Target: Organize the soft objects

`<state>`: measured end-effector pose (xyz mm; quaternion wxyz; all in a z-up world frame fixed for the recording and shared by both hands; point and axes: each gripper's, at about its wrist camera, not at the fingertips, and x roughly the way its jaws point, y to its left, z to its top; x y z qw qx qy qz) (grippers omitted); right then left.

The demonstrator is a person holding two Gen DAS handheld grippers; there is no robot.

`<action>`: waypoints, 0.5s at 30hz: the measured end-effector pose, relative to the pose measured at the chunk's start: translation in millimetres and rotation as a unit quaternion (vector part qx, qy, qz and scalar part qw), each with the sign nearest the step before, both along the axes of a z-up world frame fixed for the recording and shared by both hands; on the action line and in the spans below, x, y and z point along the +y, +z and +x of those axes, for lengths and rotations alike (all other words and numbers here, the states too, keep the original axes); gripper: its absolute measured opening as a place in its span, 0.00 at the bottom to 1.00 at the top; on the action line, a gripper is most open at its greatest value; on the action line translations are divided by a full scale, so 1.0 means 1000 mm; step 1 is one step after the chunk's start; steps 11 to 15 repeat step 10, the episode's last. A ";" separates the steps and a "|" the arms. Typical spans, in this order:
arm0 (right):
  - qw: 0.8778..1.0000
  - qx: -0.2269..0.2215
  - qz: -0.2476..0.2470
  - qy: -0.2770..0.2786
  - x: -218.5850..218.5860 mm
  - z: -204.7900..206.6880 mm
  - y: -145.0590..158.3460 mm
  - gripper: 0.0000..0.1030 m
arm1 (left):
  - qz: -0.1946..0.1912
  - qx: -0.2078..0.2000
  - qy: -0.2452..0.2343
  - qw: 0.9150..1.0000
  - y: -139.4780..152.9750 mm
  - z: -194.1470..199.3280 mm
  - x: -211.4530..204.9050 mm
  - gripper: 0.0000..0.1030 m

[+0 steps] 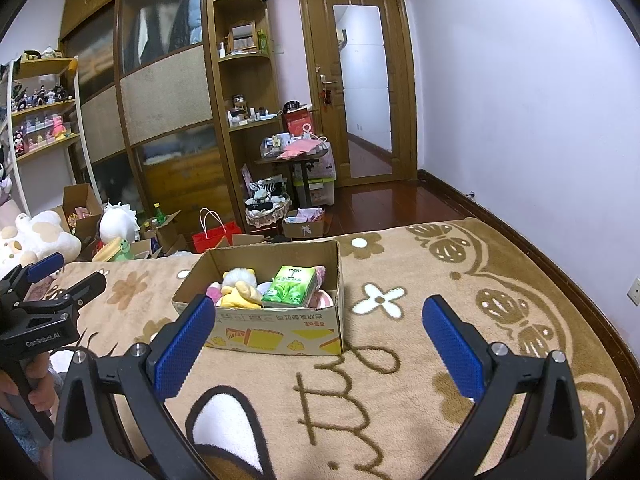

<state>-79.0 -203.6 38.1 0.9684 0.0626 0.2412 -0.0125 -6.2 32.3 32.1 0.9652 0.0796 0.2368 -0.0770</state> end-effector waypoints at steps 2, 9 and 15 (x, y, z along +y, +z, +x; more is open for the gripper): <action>1.000 0.000 0.001 0.000 0.001 0.002 0.002 1.00 | 0.001 0.000 0.000 1.000 0.000 0.000 0.000 0.99; 1.000 0.002 0.002 -0.001 -0.002 -0.003 -0.003 1.00 | 0.000 0.002 0.000 1.000 -0.002 0.001 -0.001 0.99; 1.000 0.002 0.001 -0.001 -0.002 -0.002 -0.003 1.00 | 0.001 0.001 0.000 1.000 -0.002 0.001 0.000 0.99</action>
